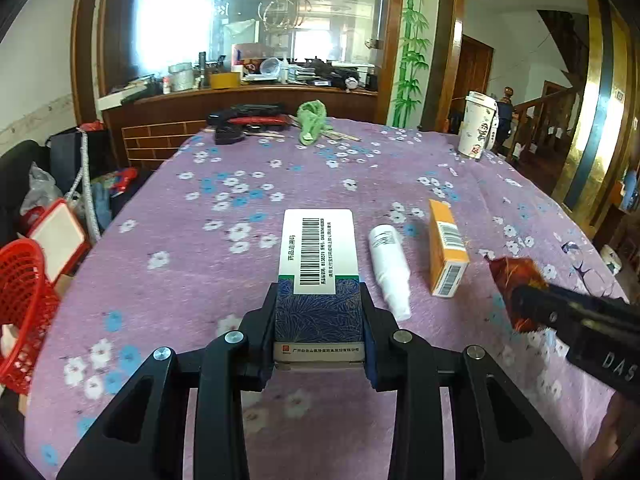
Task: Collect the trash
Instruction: 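Carry the medicine box and red snack bag over the red wastebasket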
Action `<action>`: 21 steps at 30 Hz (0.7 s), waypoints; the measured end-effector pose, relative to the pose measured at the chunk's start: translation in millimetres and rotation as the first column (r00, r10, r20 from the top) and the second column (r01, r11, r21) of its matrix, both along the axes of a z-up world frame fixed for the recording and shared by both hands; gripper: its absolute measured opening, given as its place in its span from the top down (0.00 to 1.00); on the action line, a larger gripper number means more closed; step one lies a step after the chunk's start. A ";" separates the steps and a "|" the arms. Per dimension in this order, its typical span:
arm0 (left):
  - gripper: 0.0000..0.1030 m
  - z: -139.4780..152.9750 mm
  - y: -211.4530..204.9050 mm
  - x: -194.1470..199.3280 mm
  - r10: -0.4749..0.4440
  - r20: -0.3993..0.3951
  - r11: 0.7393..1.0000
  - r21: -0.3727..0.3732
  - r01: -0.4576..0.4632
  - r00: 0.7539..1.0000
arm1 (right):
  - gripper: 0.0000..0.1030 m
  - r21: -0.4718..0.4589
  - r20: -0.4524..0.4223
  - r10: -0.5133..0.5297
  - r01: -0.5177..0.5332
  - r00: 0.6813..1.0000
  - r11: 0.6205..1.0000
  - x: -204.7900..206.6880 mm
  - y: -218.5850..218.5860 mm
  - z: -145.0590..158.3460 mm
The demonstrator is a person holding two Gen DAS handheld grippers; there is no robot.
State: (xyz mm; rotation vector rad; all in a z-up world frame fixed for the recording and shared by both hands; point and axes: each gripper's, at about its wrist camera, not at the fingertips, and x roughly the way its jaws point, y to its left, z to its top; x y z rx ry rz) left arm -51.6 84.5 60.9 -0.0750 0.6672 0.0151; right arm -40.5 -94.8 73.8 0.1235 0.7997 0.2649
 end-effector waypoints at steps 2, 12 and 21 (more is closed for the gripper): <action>0.68 4.0 5.3 -9.6 0.016 0.017 1.000 0.019 -0.017 1.000 | 0.62 0.015 0.009 0.021 -0.021 1.000 1.000 -4.6 7.3 4.4; 0.68 14.9 31.9 -43.9 0.092 0.072 0.993 0.064 -0.097 0.993 | 0.62 0.014 0.020 0.103 -0.103 0.994 0.995 -21.6 44.9 10.4; 0.68 22.0 51.5 -58.5 0.119 0.099 0.992 0.037 -0.123 0.988 | 0.62 0.006 0.020 0.156 -0.156 0.988 0.988 -30.2 71.4 16.5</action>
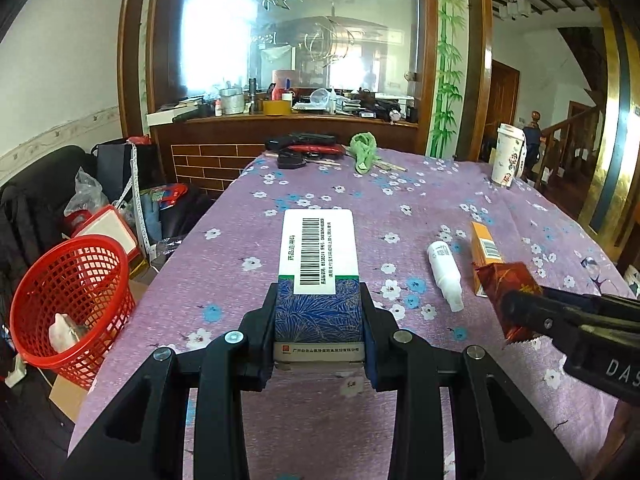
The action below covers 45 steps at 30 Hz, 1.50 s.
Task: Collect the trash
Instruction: 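Carry the medicine box and red snack bag over the red wastebasket, then open both tools to drop the medicine box and snack bag into the basket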
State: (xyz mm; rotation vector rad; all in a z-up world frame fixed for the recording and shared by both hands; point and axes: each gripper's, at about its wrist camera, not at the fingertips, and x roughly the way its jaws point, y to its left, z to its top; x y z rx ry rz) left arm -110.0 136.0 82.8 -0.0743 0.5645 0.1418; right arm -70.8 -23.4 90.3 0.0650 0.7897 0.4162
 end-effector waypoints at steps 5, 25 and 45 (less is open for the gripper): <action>0.68 2.8 12.4 -6.3 0.015 0.015 1.000 -0.015 -0.015 1.000 | 0.62 -0.010 -0.007 0.024 -0.024 1.000 1.000 -1.0 17.2 2.2; 0.68 6.2 140.4 -46.6 0.266 0.029 0.962 -0.077 -0.263 0.963 | 0.62 -0.061 -0.015 0.240 -0.240 0.971 0.969 -2.5 144.4 11.7; 0.68 2.8 265.9 -81.8 0.498 0.005 0.858 -0.151 -0.491 0.867 | 0.62 0.033 -0.086 0.466 -0.465 0.881 0.885 12.9 283.2 16.4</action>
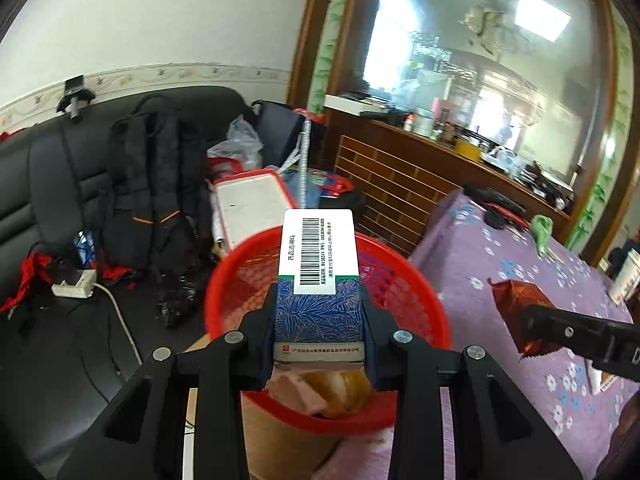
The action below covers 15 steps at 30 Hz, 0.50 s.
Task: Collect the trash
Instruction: 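Open both tools to drop the medicine box and snack bag into the basket, then bring both tools back over the table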
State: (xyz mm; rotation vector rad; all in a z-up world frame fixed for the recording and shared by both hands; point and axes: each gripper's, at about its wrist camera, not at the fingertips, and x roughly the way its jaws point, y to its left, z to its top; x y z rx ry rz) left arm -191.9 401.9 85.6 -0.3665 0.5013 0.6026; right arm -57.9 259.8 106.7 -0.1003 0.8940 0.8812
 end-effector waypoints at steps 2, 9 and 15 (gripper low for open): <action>0.68 -1.5 8.2 -0.4 0.014 -0.004 1.000 -0.009 -0.014 1.000 | 0.59 0.011 -0.024 0.015 -0.015 1.000 1.000 4.0 16.6 -2.1; 0.34 -5.2 16.9 3.4 0.009 -0.004 0.999 -0.045 -0.009 1.000 | 0.52 0.070 -0.107 0.017 -0.009 0.994 0.997 25.2 26.1 -9.7; 0.34 -0.3 -7.3 11.7 -0.045 -0.001 0.998 -0.033 0.045 0.999 | 0.51 0.071 -0.076 -0.084 0.090 0.994 0.993 31.9 -39.4 -2.2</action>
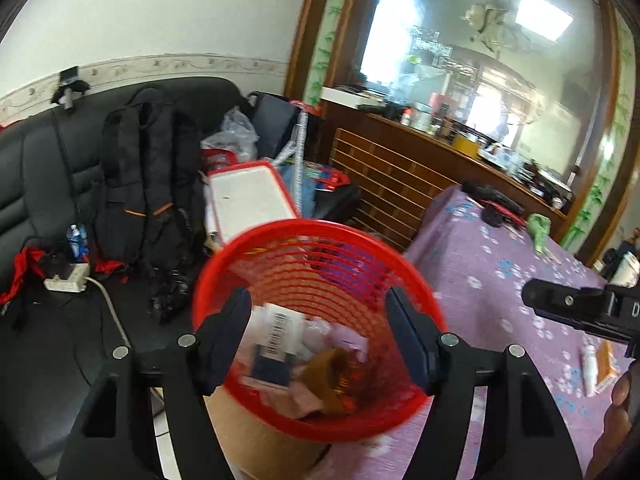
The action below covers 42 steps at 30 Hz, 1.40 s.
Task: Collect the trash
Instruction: 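Bring both tools back over the table, then grasp the orange box with the right tool while the left tool approaches the white spray bottle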
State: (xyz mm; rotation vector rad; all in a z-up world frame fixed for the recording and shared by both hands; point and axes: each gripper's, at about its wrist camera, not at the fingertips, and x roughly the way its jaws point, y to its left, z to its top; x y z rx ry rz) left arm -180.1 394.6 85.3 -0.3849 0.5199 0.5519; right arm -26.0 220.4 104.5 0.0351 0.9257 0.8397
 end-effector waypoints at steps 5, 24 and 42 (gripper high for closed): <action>0.30 9.4 -47.3 16.8 -0.092 -0.011 0.995 0.038 0.092 0.996 | 0.48 -0.030 -0.017 -0.143 0.143 0.990 0.989 13.9 -73.5 -4.2; 0.26 13.6 -209.5 83.0 -0.417 -0.138 0.902 0.062 0.428 0.898 | 0.41 -0.326 0.132 -0.624 0.628 0.771 0.707 98.3 -270.2 -44.5; 0.26 -5.1 -337.3 177.4 -0.607 -0.300 0.777 -0.030 0.629 0.736 | 0.76 -0.012 0.010 -0.693 0.693 0.721 0.721 85.7 -361.8 -53.3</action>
